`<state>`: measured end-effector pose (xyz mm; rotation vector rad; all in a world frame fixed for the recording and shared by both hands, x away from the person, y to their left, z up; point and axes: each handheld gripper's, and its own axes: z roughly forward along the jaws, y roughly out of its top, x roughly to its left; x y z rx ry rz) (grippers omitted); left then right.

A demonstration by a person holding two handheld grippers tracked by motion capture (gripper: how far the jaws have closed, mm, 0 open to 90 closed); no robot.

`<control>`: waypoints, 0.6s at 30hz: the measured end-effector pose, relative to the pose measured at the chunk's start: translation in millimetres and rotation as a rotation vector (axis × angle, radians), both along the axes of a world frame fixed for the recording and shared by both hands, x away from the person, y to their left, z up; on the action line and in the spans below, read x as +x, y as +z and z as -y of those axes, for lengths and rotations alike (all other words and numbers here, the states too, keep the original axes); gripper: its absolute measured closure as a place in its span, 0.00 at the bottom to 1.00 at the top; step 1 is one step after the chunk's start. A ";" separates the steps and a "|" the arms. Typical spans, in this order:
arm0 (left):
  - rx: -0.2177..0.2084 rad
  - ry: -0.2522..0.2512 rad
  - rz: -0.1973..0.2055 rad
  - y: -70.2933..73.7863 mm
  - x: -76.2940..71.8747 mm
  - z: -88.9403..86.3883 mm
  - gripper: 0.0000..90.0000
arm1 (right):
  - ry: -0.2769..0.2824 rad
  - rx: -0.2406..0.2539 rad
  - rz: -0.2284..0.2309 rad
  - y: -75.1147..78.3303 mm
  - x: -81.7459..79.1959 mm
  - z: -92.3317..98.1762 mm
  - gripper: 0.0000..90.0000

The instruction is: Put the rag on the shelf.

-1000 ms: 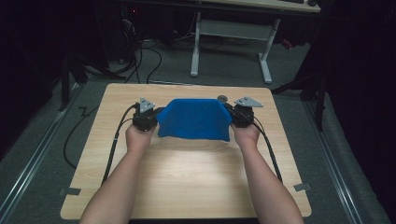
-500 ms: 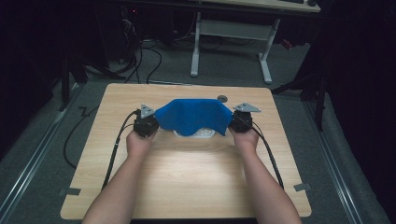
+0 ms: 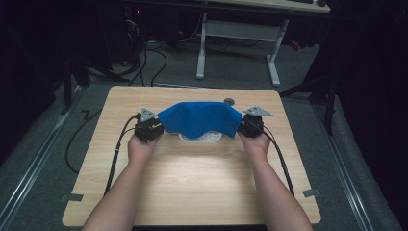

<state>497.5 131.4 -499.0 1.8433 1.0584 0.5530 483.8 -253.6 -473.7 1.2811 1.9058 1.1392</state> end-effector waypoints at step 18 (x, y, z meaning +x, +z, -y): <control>0.007 0.069 0.011 5.5 -3.0 -24.3 0.67 | -0.015 -0.018 0.012 8.8 -4.5 12.0 0.71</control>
